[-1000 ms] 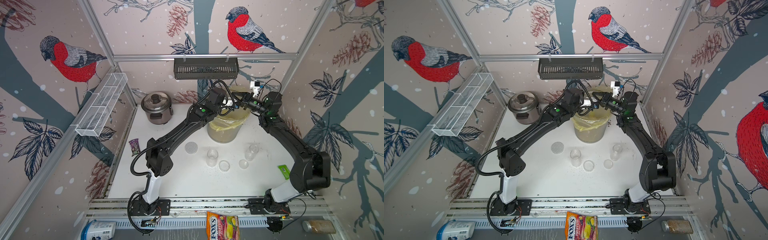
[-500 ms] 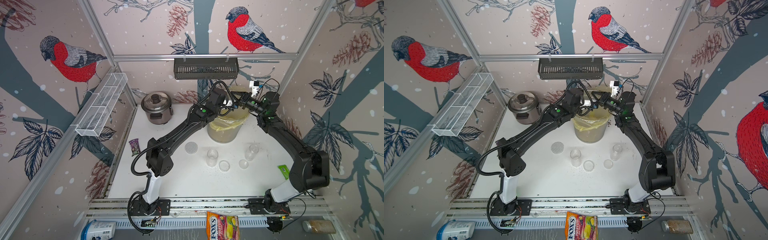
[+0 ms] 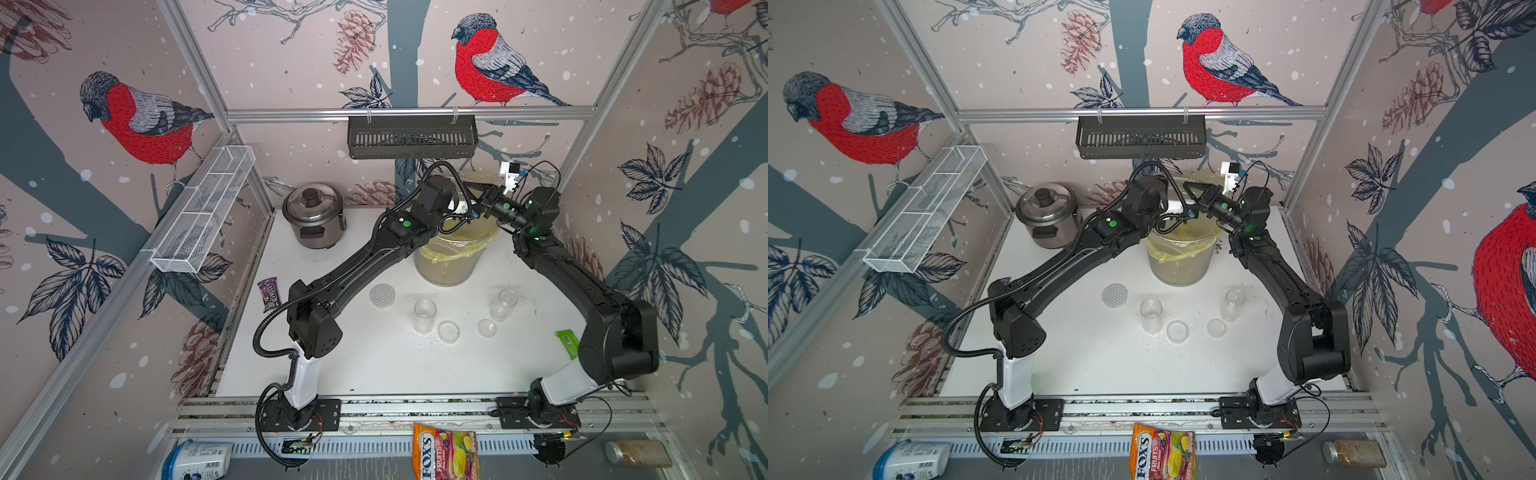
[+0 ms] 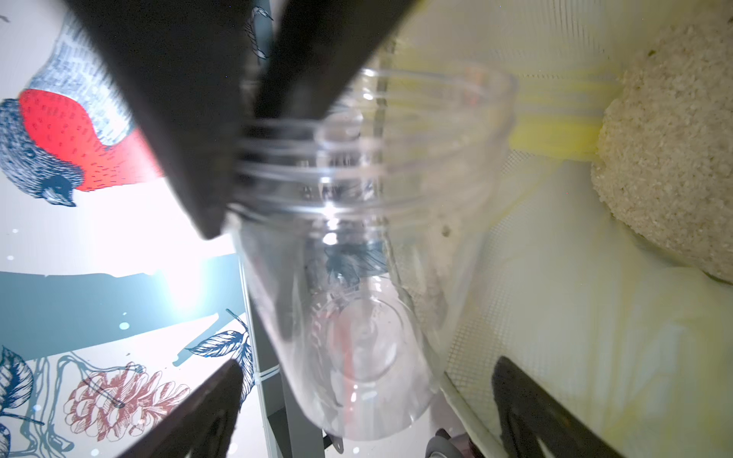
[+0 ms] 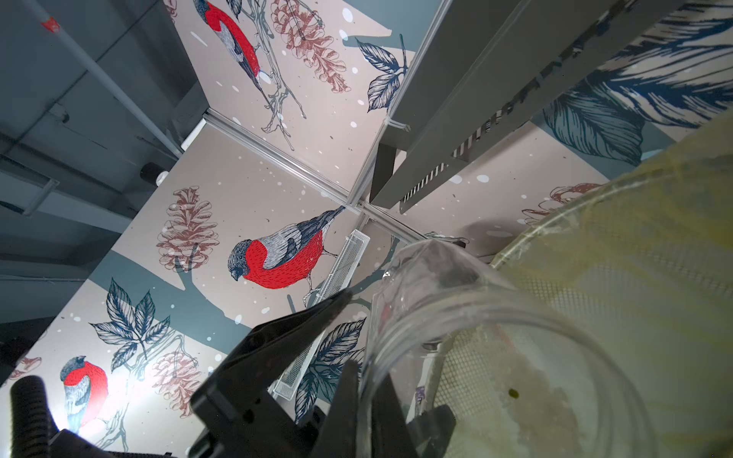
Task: Empty moldy rice from jars
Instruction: Pour the moldy rice from the jar into the trash bin.
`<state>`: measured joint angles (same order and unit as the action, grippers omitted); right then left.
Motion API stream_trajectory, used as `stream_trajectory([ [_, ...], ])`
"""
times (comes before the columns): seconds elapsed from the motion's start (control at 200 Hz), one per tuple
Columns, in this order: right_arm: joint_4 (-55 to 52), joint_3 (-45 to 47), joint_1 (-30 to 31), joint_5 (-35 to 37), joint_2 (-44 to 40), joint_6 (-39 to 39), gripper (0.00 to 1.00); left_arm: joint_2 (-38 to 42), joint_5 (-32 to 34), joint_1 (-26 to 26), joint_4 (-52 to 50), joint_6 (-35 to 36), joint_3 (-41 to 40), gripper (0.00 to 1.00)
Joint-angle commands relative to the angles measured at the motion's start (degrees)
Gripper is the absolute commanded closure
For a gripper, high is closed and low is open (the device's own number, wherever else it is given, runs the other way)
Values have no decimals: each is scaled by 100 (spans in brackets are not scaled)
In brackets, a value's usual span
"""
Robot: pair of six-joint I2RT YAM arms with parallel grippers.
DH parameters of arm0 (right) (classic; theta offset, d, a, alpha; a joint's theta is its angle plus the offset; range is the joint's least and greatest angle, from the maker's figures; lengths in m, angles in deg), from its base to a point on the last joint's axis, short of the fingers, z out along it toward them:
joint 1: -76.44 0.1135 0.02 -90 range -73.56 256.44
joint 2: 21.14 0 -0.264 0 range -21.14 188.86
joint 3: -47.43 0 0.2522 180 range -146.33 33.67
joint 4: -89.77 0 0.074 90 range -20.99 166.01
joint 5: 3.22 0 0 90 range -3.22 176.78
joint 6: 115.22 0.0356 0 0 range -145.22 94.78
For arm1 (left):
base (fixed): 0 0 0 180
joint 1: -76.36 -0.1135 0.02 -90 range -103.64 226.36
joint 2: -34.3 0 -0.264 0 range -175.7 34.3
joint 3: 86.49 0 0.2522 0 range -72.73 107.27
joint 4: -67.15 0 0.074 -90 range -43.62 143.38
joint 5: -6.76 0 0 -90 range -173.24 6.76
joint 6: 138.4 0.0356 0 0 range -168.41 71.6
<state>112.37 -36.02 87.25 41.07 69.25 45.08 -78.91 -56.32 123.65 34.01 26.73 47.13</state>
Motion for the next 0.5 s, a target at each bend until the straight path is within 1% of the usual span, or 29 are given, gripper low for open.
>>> stream_trajectory([
  [0.0, 125, 52, 52, -401, 55, 106, 100, 147, -314, 59, 577, -286, -8, 3],
  [0.115, 503, 172, 76, -453, 36, 226, 100, 195, -234, 53, 720, -161, -203, 3],
  [0.315, 556, 223, 53, -455, 26, 331, 100, 219, -210, 27, 664, -220, -146, 3],
  [0.35, 708, 259, 49, -484, 38, 466, 100, 233, -179, 18, 671, -202, -146, 3],
  [0.45, 1585, 461, 10, -602, 117, 1105, 100, 298, -151, -46, 656, -260, -92, 3],
  [0.495, 2147, 561, -16, -631, 158, 1439, 100, 316, -127, -77, 576, -337, -30, 3],
])
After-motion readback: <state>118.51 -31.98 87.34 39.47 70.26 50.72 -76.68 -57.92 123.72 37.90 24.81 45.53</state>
